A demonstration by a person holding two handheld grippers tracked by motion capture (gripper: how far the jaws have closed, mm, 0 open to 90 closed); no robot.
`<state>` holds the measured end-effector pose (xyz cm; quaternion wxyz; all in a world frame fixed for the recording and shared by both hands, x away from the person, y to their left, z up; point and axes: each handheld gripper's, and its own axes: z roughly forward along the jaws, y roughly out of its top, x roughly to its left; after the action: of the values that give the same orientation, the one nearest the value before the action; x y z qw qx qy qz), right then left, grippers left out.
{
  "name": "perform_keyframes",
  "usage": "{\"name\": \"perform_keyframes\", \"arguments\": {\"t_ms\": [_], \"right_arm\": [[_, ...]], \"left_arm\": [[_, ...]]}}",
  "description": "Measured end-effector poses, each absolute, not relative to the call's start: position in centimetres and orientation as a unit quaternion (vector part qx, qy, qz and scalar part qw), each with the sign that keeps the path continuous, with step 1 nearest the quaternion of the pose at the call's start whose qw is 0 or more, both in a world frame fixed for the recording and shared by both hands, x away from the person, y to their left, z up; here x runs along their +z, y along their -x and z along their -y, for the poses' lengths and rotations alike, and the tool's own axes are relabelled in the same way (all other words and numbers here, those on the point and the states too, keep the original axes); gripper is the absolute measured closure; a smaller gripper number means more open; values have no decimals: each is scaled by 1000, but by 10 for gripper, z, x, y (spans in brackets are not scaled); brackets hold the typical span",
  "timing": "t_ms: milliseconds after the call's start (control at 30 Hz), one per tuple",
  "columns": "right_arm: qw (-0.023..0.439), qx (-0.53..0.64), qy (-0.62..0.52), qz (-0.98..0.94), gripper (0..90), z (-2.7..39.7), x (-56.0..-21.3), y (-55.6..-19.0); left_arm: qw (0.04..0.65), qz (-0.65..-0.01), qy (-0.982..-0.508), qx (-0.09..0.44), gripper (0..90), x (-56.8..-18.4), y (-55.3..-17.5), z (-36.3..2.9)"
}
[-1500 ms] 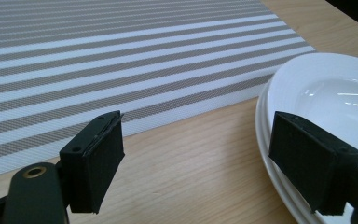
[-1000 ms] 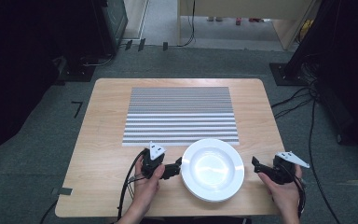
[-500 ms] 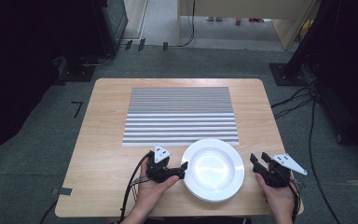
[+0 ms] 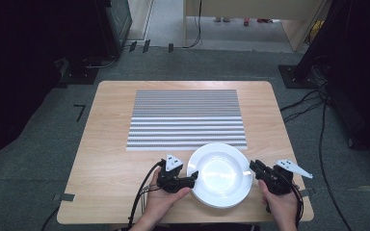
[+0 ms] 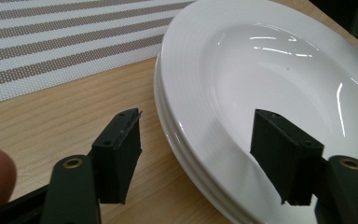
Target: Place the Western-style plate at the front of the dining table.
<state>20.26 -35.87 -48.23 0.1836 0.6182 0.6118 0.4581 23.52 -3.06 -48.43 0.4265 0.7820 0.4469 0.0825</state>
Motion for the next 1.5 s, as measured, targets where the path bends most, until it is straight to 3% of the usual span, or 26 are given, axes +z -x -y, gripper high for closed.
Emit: {"name": "perform_keyframes", "arguments": {"t_ms": [233, 800, 1500], "right_arm": [[156, 473, -616, -610, 795, 358, -485, -205], [108, 475, -645, -589, 816, 362, -490, -209], [94, 507, -642, -567, 831, 366, -484, -206]], "left_arm": [[427, -439, -787, 72, 438, -488, -233, 34], [428, -441, -786, 66, 436, -489, -233, 33], [429, -442, -785, 69, 449, -490, -233, 33]]}}
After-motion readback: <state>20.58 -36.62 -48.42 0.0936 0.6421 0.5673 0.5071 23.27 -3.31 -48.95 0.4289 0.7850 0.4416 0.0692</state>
